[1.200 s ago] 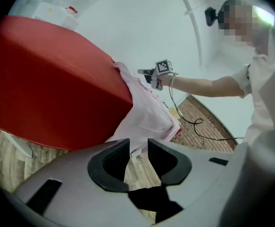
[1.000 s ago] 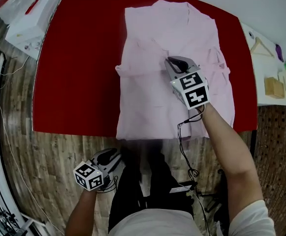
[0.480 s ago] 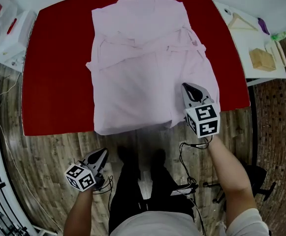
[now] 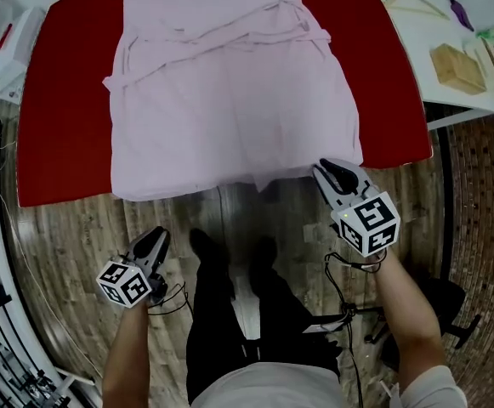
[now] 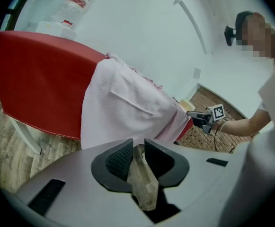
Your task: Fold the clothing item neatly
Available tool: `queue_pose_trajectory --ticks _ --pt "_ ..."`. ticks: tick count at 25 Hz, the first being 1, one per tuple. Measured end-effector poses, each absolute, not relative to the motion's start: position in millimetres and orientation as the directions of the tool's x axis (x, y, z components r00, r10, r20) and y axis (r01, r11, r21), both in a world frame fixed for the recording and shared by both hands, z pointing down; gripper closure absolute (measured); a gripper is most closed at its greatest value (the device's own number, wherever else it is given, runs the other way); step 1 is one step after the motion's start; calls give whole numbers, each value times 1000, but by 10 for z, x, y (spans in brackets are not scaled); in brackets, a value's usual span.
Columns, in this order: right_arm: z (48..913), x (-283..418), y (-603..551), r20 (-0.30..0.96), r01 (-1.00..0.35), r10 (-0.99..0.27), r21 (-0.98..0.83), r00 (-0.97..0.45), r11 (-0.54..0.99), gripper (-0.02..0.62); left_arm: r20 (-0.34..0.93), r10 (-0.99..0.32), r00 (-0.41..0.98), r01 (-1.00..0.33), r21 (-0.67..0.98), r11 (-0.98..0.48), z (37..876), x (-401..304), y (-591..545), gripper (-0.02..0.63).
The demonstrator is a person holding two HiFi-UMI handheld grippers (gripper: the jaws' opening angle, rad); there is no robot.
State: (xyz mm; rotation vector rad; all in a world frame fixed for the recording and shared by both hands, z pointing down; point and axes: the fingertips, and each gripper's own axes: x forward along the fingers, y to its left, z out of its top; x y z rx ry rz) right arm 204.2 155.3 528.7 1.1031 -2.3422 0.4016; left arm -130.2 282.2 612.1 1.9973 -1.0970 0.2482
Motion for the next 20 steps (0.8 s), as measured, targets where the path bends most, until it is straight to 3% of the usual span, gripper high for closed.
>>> queue_pose_trajectory --ticks 4,9,20 --pt "5536 2302 1834 586 -755 -575 -97 -570 649 471 545 -605 581 -792 551 -264 6292 -1234 2844 486" --pt "6062 2753 2045 670 -768 -520 -120 -531 629 417 596 -587 548 -824 506 -256 6544 -1217 2834 441" --pt "6981 3193 1767 746 -769 -442 -143 -498 623 344 713 -547 439 -897 318 -307 7080 -1551 2719 317"
